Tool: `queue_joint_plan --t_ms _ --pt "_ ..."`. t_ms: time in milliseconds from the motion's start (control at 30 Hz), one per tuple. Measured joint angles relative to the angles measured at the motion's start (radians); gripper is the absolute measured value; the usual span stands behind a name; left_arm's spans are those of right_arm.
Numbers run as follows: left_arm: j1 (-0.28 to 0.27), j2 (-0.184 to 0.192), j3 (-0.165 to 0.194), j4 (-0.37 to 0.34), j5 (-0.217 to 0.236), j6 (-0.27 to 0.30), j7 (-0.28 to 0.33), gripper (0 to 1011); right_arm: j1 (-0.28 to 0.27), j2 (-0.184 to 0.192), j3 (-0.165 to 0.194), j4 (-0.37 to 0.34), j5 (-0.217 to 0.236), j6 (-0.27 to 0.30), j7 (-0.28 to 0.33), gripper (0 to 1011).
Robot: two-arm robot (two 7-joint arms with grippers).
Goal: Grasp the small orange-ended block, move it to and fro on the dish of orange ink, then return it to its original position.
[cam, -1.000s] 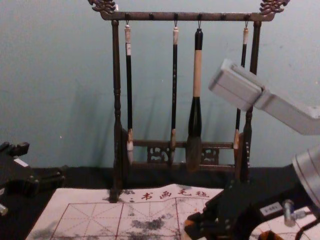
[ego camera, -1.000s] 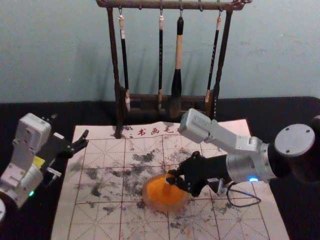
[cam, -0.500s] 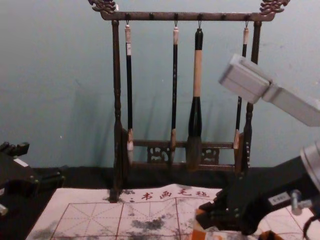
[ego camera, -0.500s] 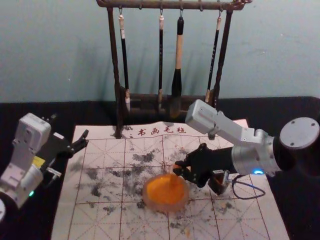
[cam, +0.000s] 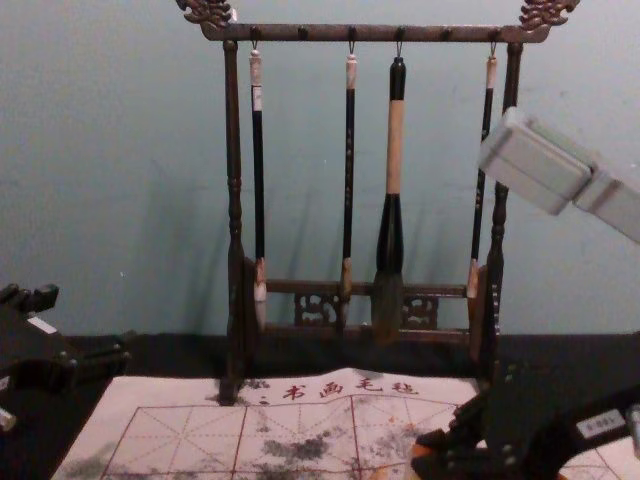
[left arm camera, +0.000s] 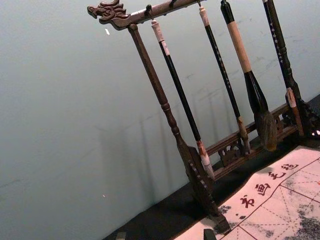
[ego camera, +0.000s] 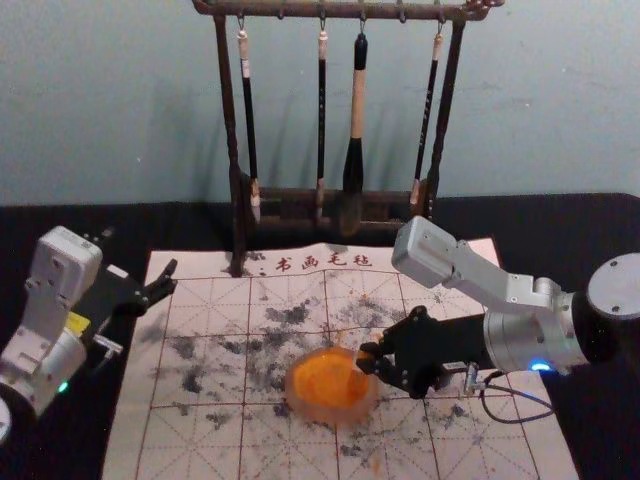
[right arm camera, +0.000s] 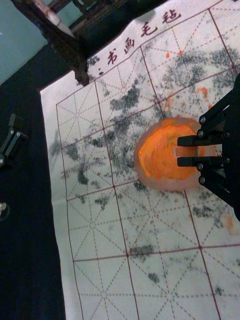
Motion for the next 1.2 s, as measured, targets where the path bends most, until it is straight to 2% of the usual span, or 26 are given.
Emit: queue_joint_plan --t_ms 233,533,933,1200 --pt "0.0 0.0 0.0 0.0 0.0 0.0 0.0 1001 -0.009 0.01 -0.005 -0.021 0.009 -0.006 0.007 85" --pt "0.0 0.0 0.0 0.0 0.0 0.0 0.0 1001 0.003 -0.003 -0.024 -0.017 0.008 -0.011 0.012 85" --pt "0.0 0.0 0.0 0.0 0.0 0.0 0.0 1001 0.038 -0.043 -0.049 0.046 -0.007 -0.016 0.016 85" --pt "0.0 0.0 0.0 0.0 0.0 0.0 0.0 1001 0.056 -0.063 -0.05 0.085 -0.01 -0.022 0.015 85"
